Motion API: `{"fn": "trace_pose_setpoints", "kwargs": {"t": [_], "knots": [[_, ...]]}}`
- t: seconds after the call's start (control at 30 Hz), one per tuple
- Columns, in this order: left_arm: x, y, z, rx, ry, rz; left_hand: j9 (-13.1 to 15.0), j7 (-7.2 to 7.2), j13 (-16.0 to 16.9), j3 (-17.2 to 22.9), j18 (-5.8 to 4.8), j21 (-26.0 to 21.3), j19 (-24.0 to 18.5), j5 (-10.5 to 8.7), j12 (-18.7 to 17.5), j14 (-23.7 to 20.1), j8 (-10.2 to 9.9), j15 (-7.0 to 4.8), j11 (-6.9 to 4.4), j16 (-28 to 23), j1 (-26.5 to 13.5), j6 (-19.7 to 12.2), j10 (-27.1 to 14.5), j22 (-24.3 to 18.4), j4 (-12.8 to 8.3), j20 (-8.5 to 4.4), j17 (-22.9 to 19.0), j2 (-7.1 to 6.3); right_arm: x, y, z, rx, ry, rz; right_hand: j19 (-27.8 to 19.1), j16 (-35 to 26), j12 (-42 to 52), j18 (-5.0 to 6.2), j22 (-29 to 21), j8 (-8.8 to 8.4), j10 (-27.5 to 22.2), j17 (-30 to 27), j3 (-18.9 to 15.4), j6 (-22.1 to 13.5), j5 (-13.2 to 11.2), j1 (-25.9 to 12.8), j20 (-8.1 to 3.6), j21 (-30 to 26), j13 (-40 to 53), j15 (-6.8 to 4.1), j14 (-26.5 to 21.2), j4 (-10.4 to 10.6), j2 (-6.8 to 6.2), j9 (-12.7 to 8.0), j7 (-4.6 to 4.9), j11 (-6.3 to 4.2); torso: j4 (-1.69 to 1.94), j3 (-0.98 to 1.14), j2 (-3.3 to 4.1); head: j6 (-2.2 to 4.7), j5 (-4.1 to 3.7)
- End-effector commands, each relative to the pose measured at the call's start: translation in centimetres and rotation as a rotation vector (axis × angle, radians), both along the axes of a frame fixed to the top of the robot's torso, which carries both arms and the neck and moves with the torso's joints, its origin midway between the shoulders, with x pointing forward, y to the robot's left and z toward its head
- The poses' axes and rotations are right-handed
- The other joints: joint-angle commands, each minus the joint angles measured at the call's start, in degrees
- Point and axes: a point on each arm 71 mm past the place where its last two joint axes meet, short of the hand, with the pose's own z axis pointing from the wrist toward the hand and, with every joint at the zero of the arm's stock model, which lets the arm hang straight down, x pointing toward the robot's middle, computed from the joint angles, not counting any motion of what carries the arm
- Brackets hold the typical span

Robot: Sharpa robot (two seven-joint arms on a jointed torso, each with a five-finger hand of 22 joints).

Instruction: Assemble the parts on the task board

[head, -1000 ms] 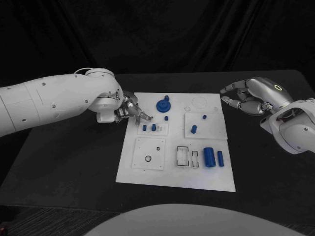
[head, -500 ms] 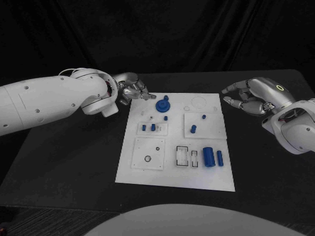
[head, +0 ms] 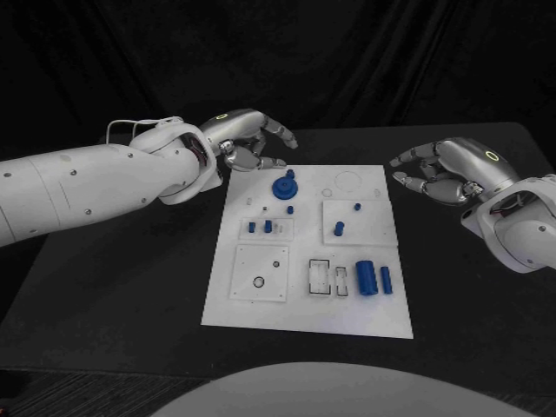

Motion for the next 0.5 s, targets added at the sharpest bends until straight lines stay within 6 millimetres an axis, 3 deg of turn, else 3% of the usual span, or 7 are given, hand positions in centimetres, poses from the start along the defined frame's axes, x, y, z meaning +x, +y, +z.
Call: {"fn": "trace_pose_setpoints", "kwargs": {"t": [0.03, 0.13, 0.17, 0.2, 0.33, 0.5], "knots": [[-1.0, -1.2, -0.5, 0.167, -0.213, -0.160, -2.9, -1.12, -2.6, -0.8, -1.00, 0.4, 0.8, -0.07, -0.6, 0.9, -0.2, -0.15, -0.64, 0.4, 0.0, -0.2, 0.2, 9.8, -0.5, -0.14, 0.3, -0.02, -0.1, 0.0, -0.1, -0.004, 0.008, -0.004, 0.4, 0.0, -0.3, -0.10, 7.6, 0.26, 0.1, 0.0, 0.4, 0.4, 0.3, 0.4, -0.02, 0.1, -1.6, -0.45, 1.6, 0.0, -0.06, 0.0, 0.03, -0.14, -0.02, -0.17, 0.29, 0.18, -0.06], [-1.3, -1.8, -0.9, 0.221, -0.271, -0.202, -4.6, -2.32, -3.9, -1.3, -0.99, 0.3, 0.9, -0.21, -0.4, 1.2, -0.1, 0.01, -0.29, 0.9, 0.2, -0.1, 0.9, 9.9, -1.0, -0.08, 0.6, 0.07, -0.1, 0.0, -0.1, -0.003, 0.007, -0.001, 0.4, 0.0, -0.3, -0.10, 7.6, 0.26, 0.1, 0.0, 0.4, 0.4, 0.3, 0.4, -0.02, 0.1, -1.6, -0.45, 1.6, 0.0, -0.06, 0.0, 0.03, -0.14, -0.09, -0.31, 0.68, 0.18, -0.28], [-1.4, -2.0, -1.1, 0.237, -0.284, -0.214, -5.9, -4.23, -4.7, -2.0, -1.01, 0.0, 0.8, -1.15, 0.0, 1.4, -0.1, -0.07, -0.77, 1.4, -0.3, 0.2, 2.0, 9.8, -0.9, 0.19, 1.0, 0.11, -0.1, 0.1, -0.1, -0.004, 0.007, 0.000, 0.4, 0.0, -0.3, -0.10, 7.6, 0.26, 0.1, 0.0, 0.4, 0.4, 0.3, 0.4, -0.02, 0.1, -1.6, -0.45, 1.6, 0.0, -0.06, 0.0, 0.03, -0.14, -0.07, -0.37, 0.77, 0.20, -0.35], [-1.5, -2.2, -1.3, 0.251, -0.290, -0.223, -6.3, -4.57, -5.0, -2.2, -1.02, -0.1, 0.8, -1.38, 0.2, 1.5, 0.0, -0.11, -0.87, 1.6, -0.4, 0.4, 2.2, 9.8, -0.9, 0.29, 1.1, 0.14, 0.0, 0.1, -0.1, -0.004, 0.008, 0.001, 0.4, 0.0, -0.3, -0.10, 7.6, 0.26, 0.1, 0.0, 0.4, 0.4, 0.3, 0.4, -0.02, 0.1, -1.6, -0.45, 1.6, 0.0, -0.06, 0.0, 0.03, -0.14, -0.05, -0.41, 0.82, 0.21, -0.50], [-1.4, -2.7, -1.8, 0.292, -0.282, -0.229, -7.8, -4.77, -5.9, -3.3, -0.99, -0.3, 0.8, -1.83, 0.5, 1.3, -0.1, 0.07, -0.30, 1.8, -1.5, 0.1, 2.8, 9.8, -0.5, 0.59, 0.9, 0.01, 0.0, 0.1, -0.1, -0.005, 0.009, 0.002, 0.4, 0.0, -0.3, -0.10, 7.6, 0.26, 0.1, 0.0, 0.4, 0.4, 0.3, 0.4, -0.02, 0.1, -1.6, -0.45, 1.6, 0.0, -0.06, 0.0, 0.03, -0.14, -0.02, -0.65, 1.30, 0.71, -0.73], [-1.2, -3.1, -2.4, 0.325, -0.259, -0.228, -8.8, -3.78, -6.3, -4.5, -1.20, 0.7, 1.6, -2.04, 1.5, 2.1, 0.3, 0.74, 0.75, 3.1, -2.6, 1.8, 4.5, 10.2, 0.0, 0.75, 2.3, 0.01, 0.0, 0.1, -0.2, -0.006, 0.011, 0.003, 0.4, 0.0, -0.3, -0.10, 7.6, 0.27, 0.1, -0.1, 0.4, 0.4, 0.3, 0.4, -0.02, 0.1, -1.6, -0.45, 1.6, 0.0, -0.09, 0.0, 0.05, -0.13, -0.09, -0.78, 2.02, 1.37, -0.84]]}}
